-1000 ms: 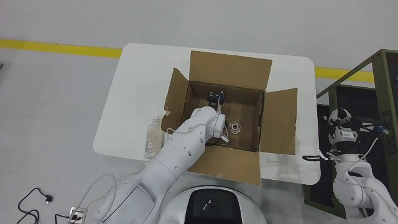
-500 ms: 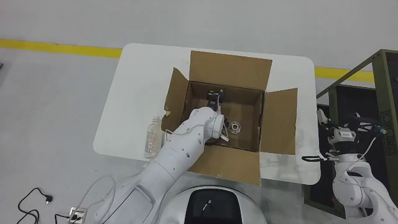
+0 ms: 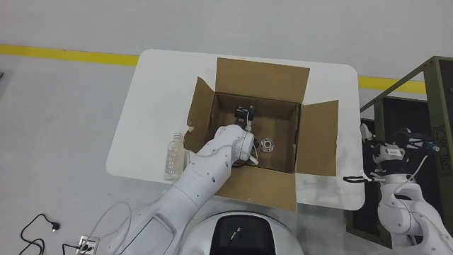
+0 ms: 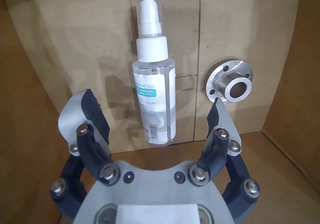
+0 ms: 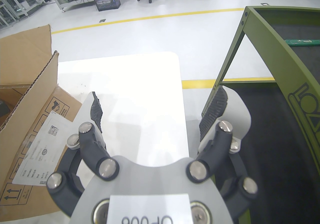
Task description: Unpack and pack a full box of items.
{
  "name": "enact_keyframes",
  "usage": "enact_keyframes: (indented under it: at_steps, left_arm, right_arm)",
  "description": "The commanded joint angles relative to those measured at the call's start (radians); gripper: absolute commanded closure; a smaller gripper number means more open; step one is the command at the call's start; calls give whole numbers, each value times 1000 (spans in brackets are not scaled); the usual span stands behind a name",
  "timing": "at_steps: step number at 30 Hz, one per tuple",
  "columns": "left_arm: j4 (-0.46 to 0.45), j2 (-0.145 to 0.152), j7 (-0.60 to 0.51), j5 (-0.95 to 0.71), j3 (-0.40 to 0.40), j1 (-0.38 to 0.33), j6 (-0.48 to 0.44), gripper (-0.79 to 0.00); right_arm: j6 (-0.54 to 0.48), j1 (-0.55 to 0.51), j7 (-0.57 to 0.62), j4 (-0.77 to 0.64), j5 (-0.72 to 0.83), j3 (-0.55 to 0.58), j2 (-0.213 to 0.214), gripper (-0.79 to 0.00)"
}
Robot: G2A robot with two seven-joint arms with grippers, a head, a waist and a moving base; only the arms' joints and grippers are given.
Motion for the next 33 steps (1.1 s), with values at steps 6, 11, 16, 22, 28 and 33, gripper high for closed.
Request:
enact_keyframes:
  at_steps: [6, 11, 16, 22, 28, 33]
  left_arm:
    - [63, -17, 23, -7, 11, -17, -4, -785]
    - [98, -29, 35, -13, 15, -30, -5, -785]
    - [122, -37, 49, -14, 14, -42, 0, -345]
    - [138, -43, 59, -10, 11, -49, 4, 0]
    - [140, -46, 62, -5, 5, -52, 6, 0]
    - [112, -44, 56, 3, -6, -49, 6, 0]
  right_arm:
    - [-4, -1, 2, 1, -7, 6, -8, -785]
    - [-6, 1, 0, 0, -11, 10, -13, -785]
    - [-10, 3, 2, 0, -16, 13, -18, -785]
    - [-15, 7, 5, -1, -26, 14, -24, -785]
    - [-20, 9, 9, -1, -33, 16, -29, -785]
    - [-23, 9, 12, 0, -40, 16, -34, -785]
